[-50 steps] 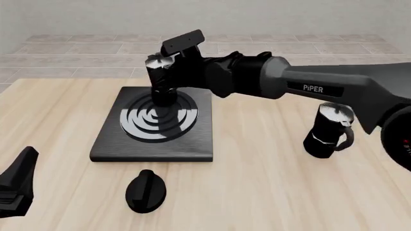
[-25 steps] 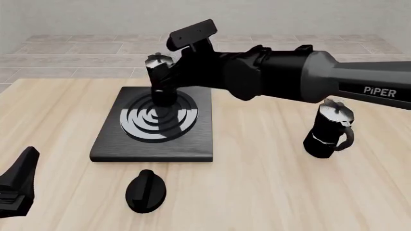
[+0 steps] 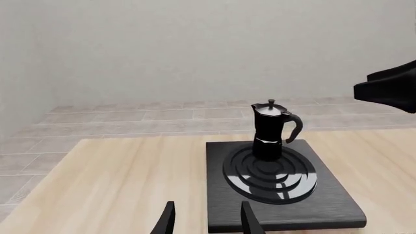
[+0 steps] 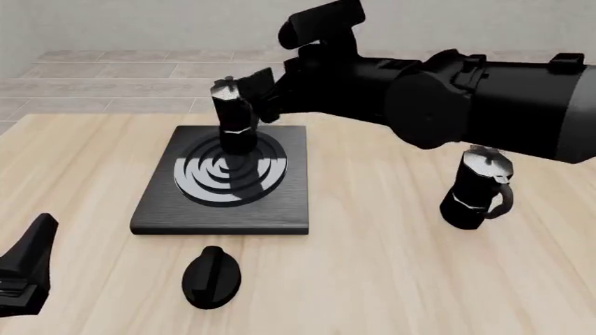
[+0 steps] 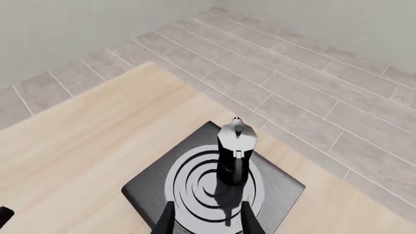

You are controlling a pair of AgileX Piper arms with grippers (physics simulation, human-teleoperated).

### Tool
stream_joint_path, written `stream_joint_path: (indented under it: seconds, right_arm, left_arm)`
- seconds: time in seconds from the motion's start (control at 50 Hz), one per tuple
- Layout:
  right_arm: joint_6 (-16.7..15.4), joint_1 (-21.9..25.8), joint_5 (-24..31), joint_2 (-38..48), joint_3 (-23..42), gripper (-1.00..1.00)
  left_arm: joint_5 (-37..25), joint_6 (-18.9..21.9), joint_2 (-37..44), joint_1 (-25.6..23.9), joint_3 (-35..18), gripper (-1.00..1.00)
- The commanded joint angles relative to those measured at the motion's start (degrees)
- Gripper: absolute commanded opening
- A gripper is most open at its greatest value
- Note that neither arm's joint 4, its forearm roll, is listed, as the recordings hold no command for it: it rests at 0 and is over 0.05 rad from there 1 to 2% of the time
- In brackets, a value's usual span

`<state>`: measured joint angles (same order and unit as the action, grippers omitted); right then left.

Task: Put both moka pots on the stove.

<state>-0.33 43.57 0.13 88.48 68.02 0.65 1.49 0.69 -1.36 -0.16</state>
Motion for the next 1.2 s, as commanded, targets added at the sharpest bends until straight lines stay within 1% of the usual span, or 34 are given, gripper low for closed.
stream_joint_path:
  seconds: [0.02, 0.14, 0.16, 0.24, 0.32, 0.4, 0.42, 0.44, 0.5, 0.6, 0.64, 0.68, 0.7, 0.76, 0.78, 0.8, 0.92, 1.02, 1.06, 1.08, 1.12, 1.14, 1.2]
  right_arm:
    - [0.5, -1.3, -1.1, -5.9, -4.5, 1.00]
    - [1.7, -2.7, -1.8, -8.9, -6.8, 1.00]
    - [2.9, -2.9, -1.9, -9.3, -7.3, 1.00]
    - [2.9, -3.8, -2.6, -10.6, -8.5, 1.00]
    - [3.7, -4.8, -3.0, -12.6, -9.8, 1.00]
    - [3.6, -6.8, -4.2, -14.6, -11.5, 1.00]
    - [4.2, -7.0, -4.5, -15.2, -12.0, 1.00]
    - [5.5, -7.3, -4.5, -15.5, -12.3, 1.00]
    - [5.0, -8.3, -5.6, -17.3, -13.8, 1.00]
    - [5.3, -9.6, -6.8, -19.7, -16.3, 1.00]
    - [5.9, -10.0, -7.1, -20.6, -17.2, 1.00]
    - [5.5, -10.8, -7.8, -21.8, -18.3, 1.00]
    - [6.5, -10.8, -7.8, -22.1, -18.7, 1.00]
    - [6.1, -11.6, -8.5, -23.6, -20.0, 1.00]
    - [6.9, -11.8, -8.5, -23.9, -20.4, 1.00]
    - [5.8, -12.3, -9.2, -25.0, -21.4, 1.00]
    - [6.9, -13.4, -10.1, -27.9, -24.8, 1.00]
    - [6.3, -14.7, -11.2, -30.1, -27.3, 1.00]
    - [6.5, -15.1, -11.5, -30.9, -28.4, 1.00]
    - [7.1, -16.0, -11.9, -31.9, -29.5, 1.00]
    - [6.9, -16.1, -12.2, -32.3, -29.9, 1.00]
    - [7.6, -16.5, -13.1, -33.4, -31.6, 1.00]
    - [6.9, -17.1, -13.8, -34.5, -33.1, 1.00]
  left_arm:
    - [-0.1, 0.3, -0.1, -0.2, 0.0, 1.00]
    - [0.0, 0.4, 0.1, -0.3, 0.0, 1.00]
    - [0.1, 0.5, 0.2, -0.4, 0.0, 1.00]
    - [0.1, 0.6, 0.3, -0.5, 0.1, 1.00]
    - [0.1, 0.6, 0.3, -0.5, 0.0, 1.00]
    - [0.3, 0.8, 0.6, -0.6, 0.0, 1.00]
    - [0.3, 0.8, 0.6, -0.6, 0.0, 1.00]
    - [0.3, 0.8, 0.6, -0.6, 0.0, 1.00]
    - [0.3, 0.9, 0.7, -0.6, 0.1, 1.00]
    - [0.5, 1.1, 0.9, -0.7, 0.1, 1.00]
    - [0.6, 1.1, 1.0, -0.6, 0.1, 1.00]
    - [0.5, 1.2, 0.8, -0.6, 0.1, 1.00]
    - [0.4, 1.2, 0.8, -0.6, 0.1, 1.00]
    - [0.7, 1.3, 1.1, -0.6, 0.1, 1.00]
    - [0.9, 1.3, 1.2, -0.6, 0.1, 1.00]
    - [1.0, 1.2, 1.4, -0.6, 0.1, 1.00]
    - [0.9, 1.4, 1.3, -0.7, 0.1, 1.00]
    - [0.8, 1.4, 1.1, -0.8, 0.1, 1.00]
    - [0.8, 1.6, 1.1, -0.9, 0.1, 1.00]
    - [0.9, 1.6, 1.1, -1.1, 0.1, 1.00]
    - [0.9, 1.6, 1.1, -1.0, 0.1, 1.00]
    - [0.8, 1.5, 1.0, -1.0, 0.1, 1.00]
    - [0.8, 1.5, 1.0, -1.0, 0.1, 1.00]
